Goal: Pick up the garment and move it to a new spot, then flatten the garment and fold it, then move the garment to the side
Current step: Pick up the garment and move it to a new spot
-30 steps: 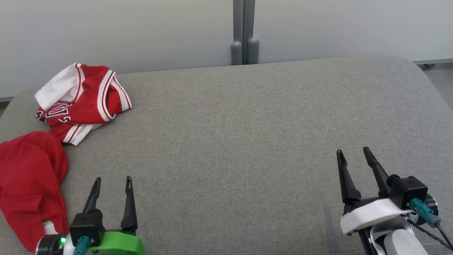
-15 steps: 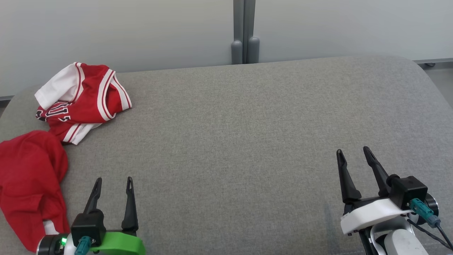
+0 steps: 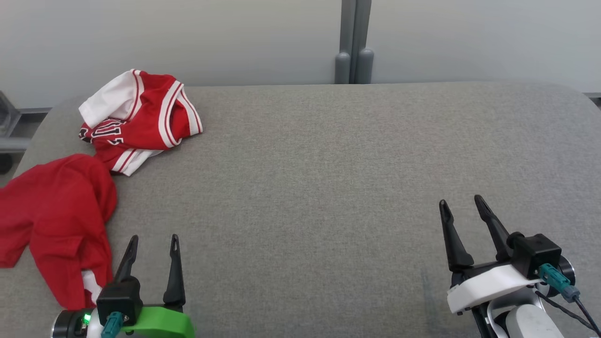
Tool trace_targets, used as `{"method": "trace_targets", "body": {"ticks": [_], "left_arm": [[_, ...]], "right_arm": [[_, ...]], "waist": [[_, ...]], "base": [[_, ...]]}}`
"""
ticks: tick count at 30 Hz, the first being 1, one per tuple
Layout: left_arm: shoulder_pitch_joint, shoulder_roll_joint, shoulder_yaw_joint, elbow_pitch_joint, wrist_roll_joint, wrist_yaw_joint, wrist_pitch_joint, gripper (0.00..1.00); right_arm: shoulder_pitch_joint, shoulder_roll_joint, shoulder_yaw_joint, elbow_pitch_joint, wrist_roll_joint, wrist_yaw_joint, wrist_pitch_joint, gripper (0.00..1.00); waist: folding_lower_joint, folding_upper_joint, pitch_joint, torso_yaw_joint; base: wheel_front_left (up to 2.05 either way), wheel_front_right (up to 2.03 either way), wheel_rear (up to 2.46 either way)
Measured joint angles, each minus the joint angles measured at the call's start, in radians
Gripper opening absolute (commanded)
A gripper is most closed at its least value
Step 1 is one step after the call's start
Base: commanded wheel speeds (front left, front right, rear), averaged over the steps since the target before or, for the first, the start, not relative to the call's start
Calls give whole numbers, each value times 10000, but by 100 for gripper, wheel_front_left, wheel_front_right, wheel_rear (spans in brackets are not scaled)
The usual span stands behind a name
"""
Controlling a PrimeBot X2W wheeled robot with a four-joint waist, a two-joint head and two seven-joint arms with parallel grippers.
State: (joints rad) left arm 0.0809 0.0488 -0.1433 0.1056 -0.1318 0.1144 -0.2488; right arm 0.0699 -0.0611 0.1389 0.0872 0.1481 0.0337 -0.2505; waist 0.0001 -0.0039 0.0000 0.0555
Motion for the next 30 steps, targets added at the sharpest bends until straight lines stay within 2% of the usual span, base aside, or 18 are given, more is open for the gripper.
{"method": "trace_targets", "body": {"ticks": [10, 22, 26, 30], "left_arm": [[6, -6, 418, -221, 0, 2, -2, 100], [5, -17, 59, -142, -2, 2, -29, 100], [11, -21, 410, -178, -75, 4, -29, 100], [13, -15, 612, -215, -148, 4, -29, 100]], "right_arm": [[-187, 13, 583, 27, 0, 360, 0, 100], [-365, 33, 405, 159, 4, 355, -4, 100], [-369, 61, 729, 207, 2, 410, -12, 100], [-370, 107, 755, 263, 2, 441, -12, 100]], "waist": [[0, 0, 68, 1165], [0, 0, 117, 2735], [-1, 0, 110, 3181], [-1, 0, 132, 3291]], "base": [[0, 0, 0], [0, 0, 0], [0, 0, 0], [0, 0, 0]]}}
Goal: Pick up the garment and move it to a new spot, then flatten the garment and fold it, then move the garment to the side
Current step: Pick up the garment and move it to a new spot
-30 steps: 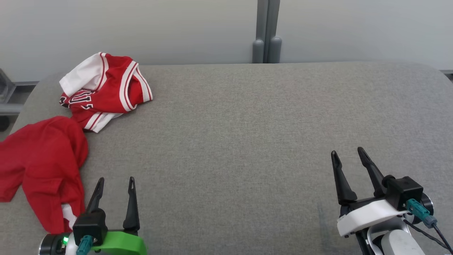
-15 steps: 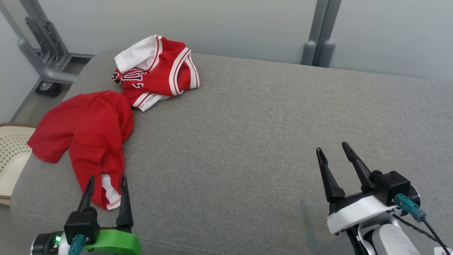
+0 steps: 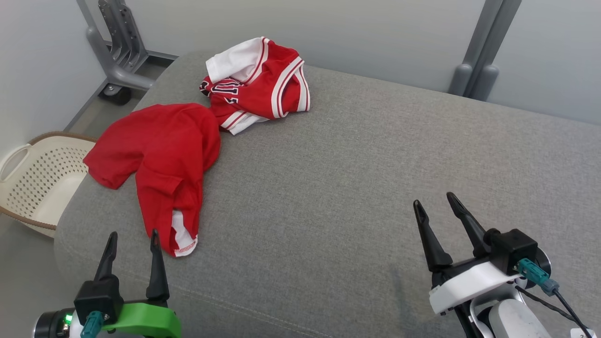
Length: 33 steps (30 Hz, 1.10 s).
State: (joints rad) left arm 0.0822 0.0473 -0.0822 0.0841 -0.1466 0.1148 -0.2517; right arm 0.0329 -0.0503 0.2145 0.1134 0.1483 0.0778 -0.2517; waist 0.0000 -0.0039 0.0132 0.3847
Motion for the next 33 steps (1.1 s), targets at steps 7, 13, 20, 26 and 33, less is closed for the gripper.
{"method": "trace_targets", "body": {"ticks": [7, 13, 20, 26, 33], "left_arm": [[-293, 13, 132, -142, 2, 0, 0, 100], [-1513, 314, 224, -58, -15, -29, 46, 100], [-3674, 972, 470, 190, -320, -556, 1526, 100], [-4717, 1538, 886, 961, -811, -872, 2892, 100], [-5561, 2203, 1584, 1505, -1231, -897, 4113, 100]], "right_arm": [[1, -4, -148, -6, 0, -13, 0, 100], [-19, -15, -251, -81, -46, -15, 0, 100], [-340, -169, -387, -259, -278, -13, 0, 100], [-757, -305, -213, -437, -462, 4, -2, 100], [-1382, -535, -130, -943, -752, 36, -2, 100]], "waist": [[0, 0, 157, -286], [0, 0, 414, -600], [0, 0, 862, -1021], [0, 0, 1275, -1383], [0, 0, 1965, -1874]], "base": [[0, 0, 0], [0, 0, 0], [0, 0, 0], [0, 0, 0], [0, 0, 0]]}}
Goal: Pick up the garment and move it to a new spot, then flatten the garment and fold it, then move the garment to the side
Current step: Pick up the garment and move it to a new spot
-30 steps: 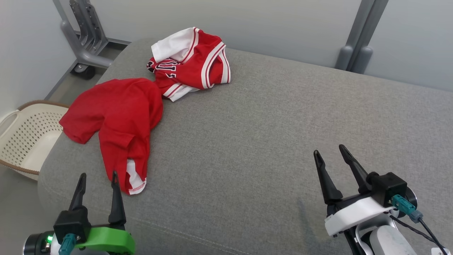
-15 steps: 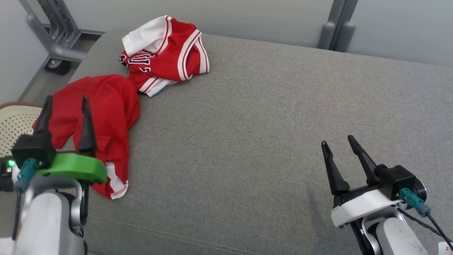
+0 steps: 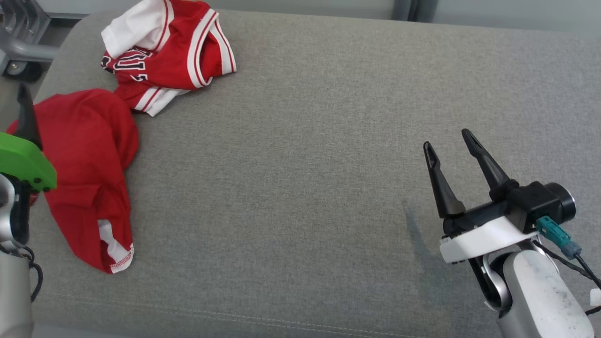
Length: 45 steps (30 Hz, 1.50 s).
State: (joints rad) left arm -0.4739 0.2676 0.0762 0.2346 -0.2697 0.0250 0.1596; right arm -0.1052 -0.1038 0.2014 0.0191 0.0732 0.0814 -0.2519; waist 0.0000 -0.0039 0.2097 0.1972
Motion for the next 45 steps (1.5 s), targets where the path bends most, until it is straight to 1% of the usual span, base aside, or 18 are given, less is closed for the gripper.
{"method": "trace_targets", "body": {"ticks": [6, 12, 17, 22, 24, 27, 29, 31, 32, 33, 42, 43, 45], "left_arm": [[-746, 313, 489, 426, -357, 4, 780, 100], [-1056, 336, 585, 995, -617, 54, 1371, 100], [-1074, 303, 629, 1492, -665, 192, 1476, 100], [-1114, 230, 468, 1879, -610, 194, 1567, 100], [-1174, 194, 403, 2092, -587, 194, 1578, 100], [-1267, 194, 222, 2376, -305, 213, 1572, 100], [-1310, 194, 215, 2491, -209, 318, 1561, 100], [-1411, 209, 240, 2614, -121, 385, 1452, 42], [-1472, 226, 255, 2652, -77, 401, 1381, 16], [-1544, 236, 259, 2694, -58, 458, 1323, 0], [-1820, 274, 44, 2834, 314, 449, 378, 0], [-1915, 288, -56, 2771, 349, 405, 219, 0], [-2191, 286, -244, 2581, 382, 178, -84, 0]], "right_arm": [[-497, -261, -65, -384, -119, 23, -29, 100], [-815, -401, -167, -577, -130, 63, -29, 100], [-1053, -552, -276, -654, -140, 67, -29, 100], [-1203, -635, -351, -669, -144, 69, -29, 100], [-1270, -648, -360, -669, -146, 134, -29, 100], [-1396, -696, -389, -667, -153, 142, -29, 100], [-1398, -734, -393, -662, -153, 142, -29, 100], [-1405, -731, -391, -656, -153, 142, -29, 100], [-1413, -729, -393, -650, -153, 142, -29, 100], [-1426, -729, -395, -635, -153, 142, -29, 100], [-1540, -539, -441, -366, -119, 142, -29, 100], [-1541, -523, -445, -339, -105, 142, -31, 100], [-1541, -493, -479, -272, -86, 140, -31, 100]], "waist": [[0, 0, 737, -405], [0, 0, 1536, -718], [0, 0, 2152, -904], [0, 0, 2554, -1006], [0, 0, 2708, -1045], [0, 0, 2874, -1092], [0, 0, 2927, -1109], [0, 0, 2948, -1113], [0, 0, 2949, -1111], [0, 0, 2944, -1106], [0, 0, 2561, -1022], [0, 0, 2489, -1012], [0, 0, 2324, -994]], "base": [[0, 0, 0], [0, 0, 0], [0, 0, 0], [0, 0, 0], [0, 0, 0], [0, 0, 0], [0, 0, 0], [0, 0, 0], [0, 0, 0], [0, 0, 0], [0, 0, 0], [0, 0, 0], [0, 0, 0]]}}
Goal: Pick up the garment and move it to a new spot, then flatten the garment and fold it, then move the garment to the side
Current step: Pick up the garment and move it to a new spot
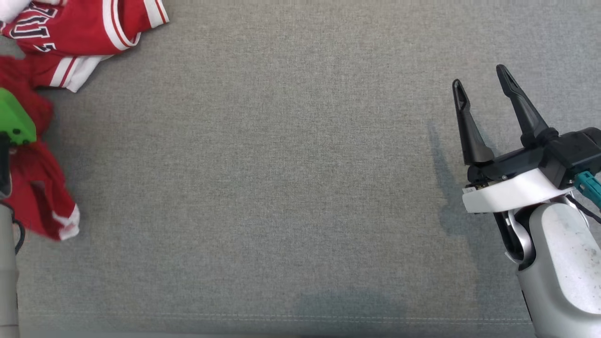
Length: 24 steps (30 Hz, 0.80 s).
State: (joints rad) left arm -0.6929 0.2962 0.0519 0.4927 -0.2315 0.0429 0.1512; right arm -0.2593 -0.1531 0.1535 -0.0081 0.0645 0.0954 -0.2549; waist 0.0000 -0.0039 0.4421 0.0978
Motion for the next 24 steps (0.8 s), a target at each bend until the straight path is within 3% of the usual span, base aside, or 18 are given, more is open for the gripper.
{"method": "trace_targets", "body": {"ticks": [6, 11, 24], "left_arm": [[-754, -33, -903, -915, 284, -717, -849, 0], [-1024, -403, -1561, -1643, 284, -1348, -1340, 0], [-1026, -1141, -3064, -2752, -253, -1674, -1584, 0]], "right_arm": [[9, 291, -173, 213, 182, -58, 0, 100], [79, 545, -403, 326, 510, -196, 0, 100], [1211, 838, -401, 769, 619, -372, 2, 100]], "waist": [[0, 0, -625, 35], [0, 0, -1237, 5], [0, 0, -2767, -753]], "base": [[0, 0, 0], [0, 0, 0], [0, 0, 0]]}}
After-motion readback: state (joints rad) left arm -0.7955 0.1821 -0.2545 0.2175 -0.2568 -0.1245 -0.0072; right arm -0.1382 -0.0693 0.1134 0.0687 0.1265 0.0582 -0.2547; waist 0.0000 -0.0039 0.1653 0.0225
